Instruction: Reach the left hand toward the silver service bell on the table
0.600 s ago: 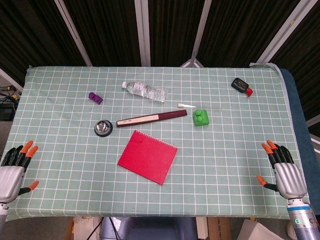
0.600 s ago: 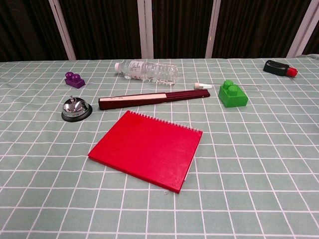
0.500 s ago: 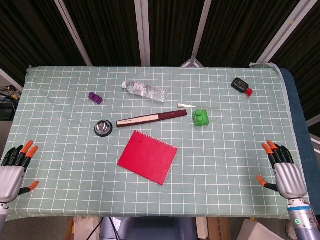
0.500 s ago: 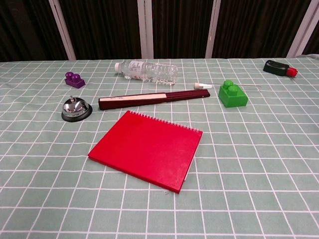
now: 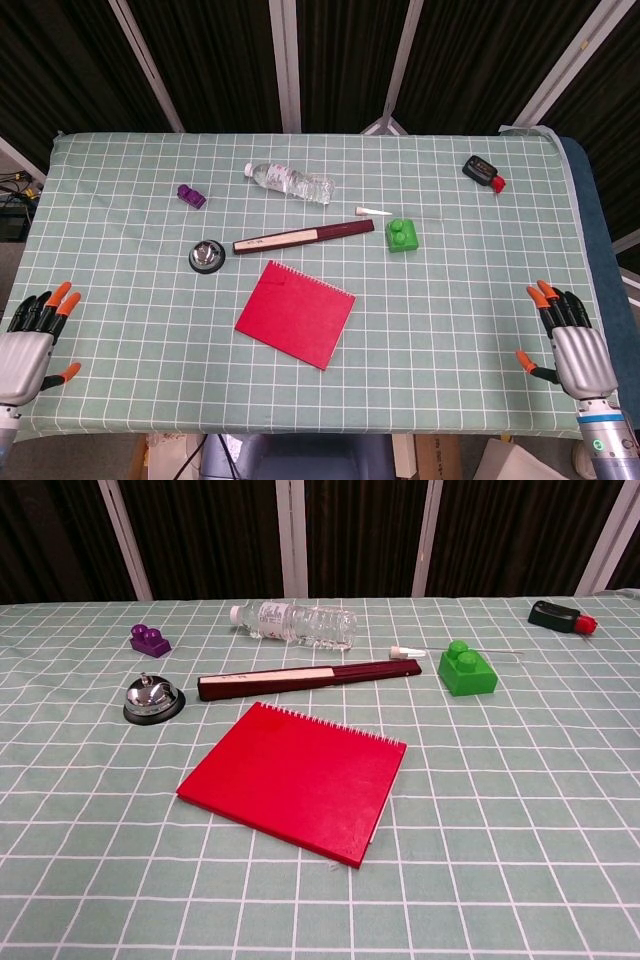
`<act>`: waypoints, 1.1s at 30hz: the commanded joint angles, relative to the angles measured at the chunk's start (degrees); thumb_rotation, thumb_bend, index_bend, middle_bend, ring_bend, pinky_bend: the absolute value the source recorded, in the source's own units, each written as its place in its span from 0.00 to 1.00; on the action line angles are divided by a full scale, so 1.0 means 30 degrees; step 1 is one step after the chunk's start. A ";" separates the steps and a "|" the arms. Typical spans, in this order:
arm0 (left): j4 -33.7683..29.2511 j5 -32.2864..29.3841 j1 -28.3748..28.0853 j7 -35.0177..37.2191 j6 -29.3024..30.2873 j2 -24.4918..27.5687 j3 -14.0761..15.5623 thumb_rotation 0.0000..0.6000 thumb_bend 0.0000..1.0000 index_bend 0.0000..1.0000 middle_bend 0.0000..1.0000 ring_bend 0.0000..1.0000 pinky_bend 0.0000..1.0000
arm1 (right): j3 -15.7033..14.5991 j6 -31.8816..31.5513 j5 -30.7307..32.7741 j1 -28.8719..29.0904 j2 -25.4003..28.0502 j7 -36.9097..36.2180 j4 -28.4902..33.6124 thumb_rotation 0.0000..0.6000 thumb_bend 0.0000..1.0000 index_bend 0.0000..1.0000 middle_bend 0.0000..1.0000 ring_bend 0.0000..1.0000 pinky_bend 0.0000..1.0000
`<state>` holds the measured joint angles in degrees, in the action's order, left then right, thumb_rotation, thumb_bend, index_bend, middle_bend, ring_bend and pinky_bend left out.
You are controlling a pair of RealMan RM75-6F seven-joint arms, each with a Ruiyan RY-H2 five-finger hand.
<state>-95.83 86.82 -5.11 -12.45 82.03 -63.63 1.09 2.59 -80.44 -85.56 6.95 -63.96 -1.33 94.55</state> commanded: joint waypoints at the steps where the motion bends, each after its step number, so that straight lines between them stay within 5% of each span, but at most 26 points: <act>1: -0.0009 -0.0075 -0.0052 -0.0024 -0.0123 -0.0022 -0.0011 1.00 0.13 0.00 0.00 0.00 0.00 | 0.0008 0.0000 0.0040 -0.0013 0.0000 -0.0009 0.0000 1.00 0.29 0.00 0.00 0.00 0.00; 9: -0.0093 0.0085 -0.0242 -0.0466 -0.0278 -0.0143 -0.0037 1.00 0.15 0.00 0.00 0.00 0.00 | -0.0015 -0.0024 -0.0007 -0.0040 0.0053 -0.0109 -0.0018 1.00 0.29 0.00 0.00 0.00 0.00; 18: -0.0838 -0.0518 -0.2780 -0.2884 -0.2676 -0.0651 -0.1698 1.00 0.62 0.00 0.00 0.00 0.00 | -0.0016 0.0089 0.0040 -0.0013 0.0080 -0.0259 0.0010 1.00 0.29 0.00 0.00 0.00 0.00; 22: -0.0686 -0.1854 -0.4117 -0.4292 -0.4305 -0.1490 -0.2570 1.00 0.73 0.00 0.00 0.00 0.00 | -0.0004 0.0119 0.0087 -0.0011 0.0094 -0.0296 0.0041 1.00 0.29 0.00 0.00 0.00 0.00; 33: 0.2475 -0.6909 -0.7914 -0.9399 -0.7897 -0.5968 -0.4374 1.00 0.78 0.00 0.00 0.00 0.00 | 0.0016 0.0345 0.0266 0.0026 0.0213 -0.0669 0.0123 1.00 0.29 0.00 0.00 0.00 0.00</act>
<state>-90.83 69.03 -26.58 -38.25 60.11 -78.74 -10.66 2.63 -79.42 -84.77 7.02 -63.33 -3.33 94.91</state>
